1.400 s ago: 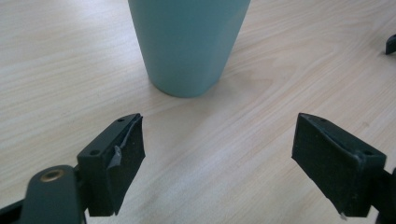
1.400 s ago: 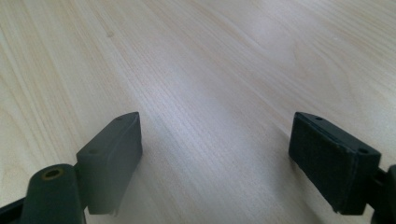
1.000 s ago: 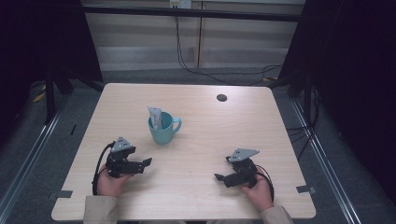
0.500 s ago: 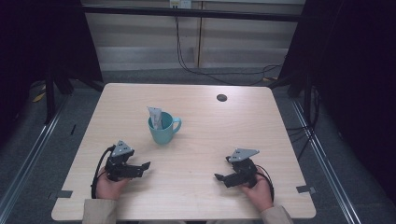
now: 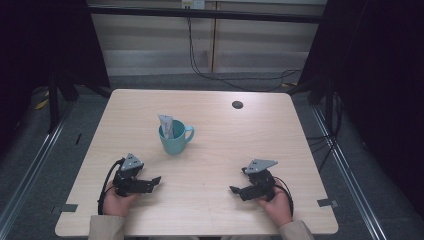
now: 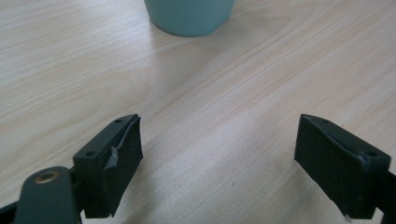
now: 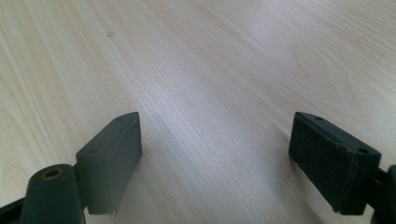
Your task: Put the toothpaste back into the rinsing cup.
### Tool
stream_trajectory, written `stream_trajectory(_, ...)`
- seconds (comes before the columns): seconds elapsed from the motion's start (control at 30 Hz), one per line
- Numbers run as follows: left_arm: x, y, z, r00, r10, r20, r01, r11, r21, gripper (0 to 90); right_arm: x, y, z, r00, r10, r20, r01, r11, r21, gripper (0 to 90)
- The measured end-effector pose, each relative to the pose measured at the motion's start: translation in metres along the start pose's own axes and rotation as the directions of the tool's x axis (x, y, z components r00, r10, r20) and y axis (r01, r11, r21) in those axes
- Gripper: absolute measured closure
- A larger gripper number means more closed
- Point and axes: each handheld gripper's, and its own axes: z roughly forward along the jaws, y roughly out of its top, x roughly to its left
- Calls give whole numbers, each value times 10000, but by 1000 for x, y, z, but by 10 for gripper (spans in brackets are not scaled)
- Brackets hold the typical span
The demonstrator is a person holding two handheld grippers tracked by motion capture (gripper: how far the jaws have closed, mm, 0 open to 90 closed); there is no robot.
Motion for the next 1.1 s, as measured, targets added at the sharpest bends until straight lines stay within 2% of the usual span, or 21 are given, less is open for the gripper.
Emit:
stream_trajectory(0.37,-1,-2,1,9998,121,-127,-119,9998,165,135,0,0,0,10000,0,2,0,10000,0,167)
stream_trajectory(0.43,-2,-2,3,9995,238,-198,-230,9990,393,134,0,0,0,10000,-2,-1,2,10000,2,167)
stream_trajectory(0.47,-3,-2,3,9991,360,-222,-350,9983,476,124,0,0,0,10000,1,1,-1,10000,1,167)
stream_trajectory(0.6,-2,-2,3,9990,407,-175,-397,9977,551,109,0,0,0,10000,2,0,-2,10000,1,167)
stream_trajectory(0.73,-3,-1,5,9988,490,-65,-485,9969,628,56,0,0,0,10000,0,2,0,10000,2,167)
stream_trajectory(1.1,-3,-1,6,9991,421,-31,-418,9970,653,43,0,0,0,10000,-3,5,3,10000,10,165)
